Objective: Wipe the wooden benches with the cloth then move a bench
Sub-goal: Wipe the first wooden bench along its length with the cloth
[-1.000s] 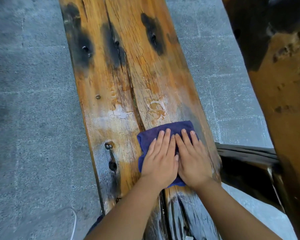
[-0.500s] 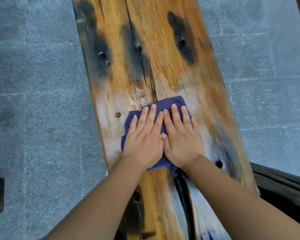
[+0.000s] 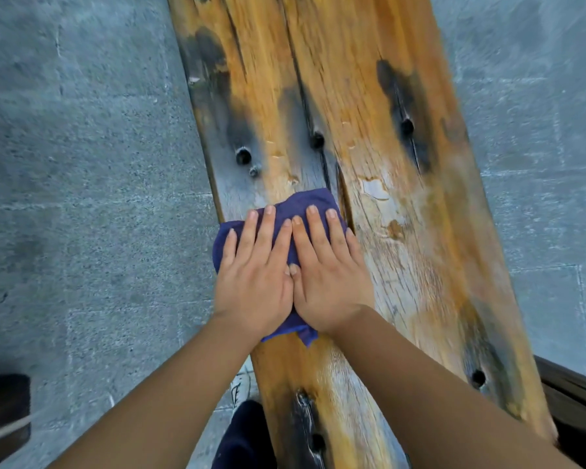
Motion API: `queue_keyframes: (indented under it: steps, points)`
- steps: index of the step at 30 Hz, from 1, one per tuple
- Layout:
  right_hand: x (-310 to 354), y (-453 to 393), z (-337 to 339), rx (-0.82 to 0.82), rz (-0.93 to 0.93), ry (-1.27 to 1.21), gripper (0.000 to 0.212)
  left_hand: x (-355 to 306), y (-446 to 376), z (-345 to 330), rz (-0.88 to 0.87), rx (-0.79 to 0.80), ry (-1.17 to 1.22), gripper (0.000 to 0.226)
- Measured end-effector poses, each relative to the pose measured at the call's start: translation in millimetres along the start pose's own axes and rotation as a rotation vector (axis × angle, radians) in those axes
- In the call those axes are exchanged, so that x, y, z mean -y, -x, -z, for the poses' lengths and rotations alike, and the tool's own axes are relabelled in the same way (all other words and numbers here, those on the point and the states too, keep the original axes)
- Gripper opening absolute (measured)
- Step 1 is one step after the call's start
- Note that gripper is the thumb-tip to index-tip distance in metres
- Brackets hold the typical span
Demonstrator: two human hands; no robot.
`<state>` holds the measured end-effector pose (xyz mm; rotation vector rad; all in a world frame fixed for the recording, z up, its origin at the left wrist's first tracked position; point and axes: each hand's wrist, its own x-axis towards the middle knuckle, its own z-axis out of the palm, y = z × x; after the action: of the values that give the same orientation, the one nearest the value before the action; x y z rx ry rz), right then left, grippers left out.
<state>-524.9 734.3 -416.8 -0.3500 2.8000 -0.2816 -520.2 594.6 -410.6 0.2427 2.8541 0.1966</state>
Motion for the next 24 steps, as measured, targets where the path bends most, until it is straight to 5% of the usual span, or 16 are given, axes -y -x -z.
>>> queue_keyframes:
  steps: [13,24]
  points:
    - [-139.1,14.2,41.2,-0.095,-0.277,0.077,0.062,-138.6,-87.7,-10.1,-0.261,0.047,0.127,0.065]
    - [-137.4,11.2,42.2,-0.069,-0.315,0.075,0.067,-131.2,-73.2,-16.1,-0.318,0.025,0.115,0.058]
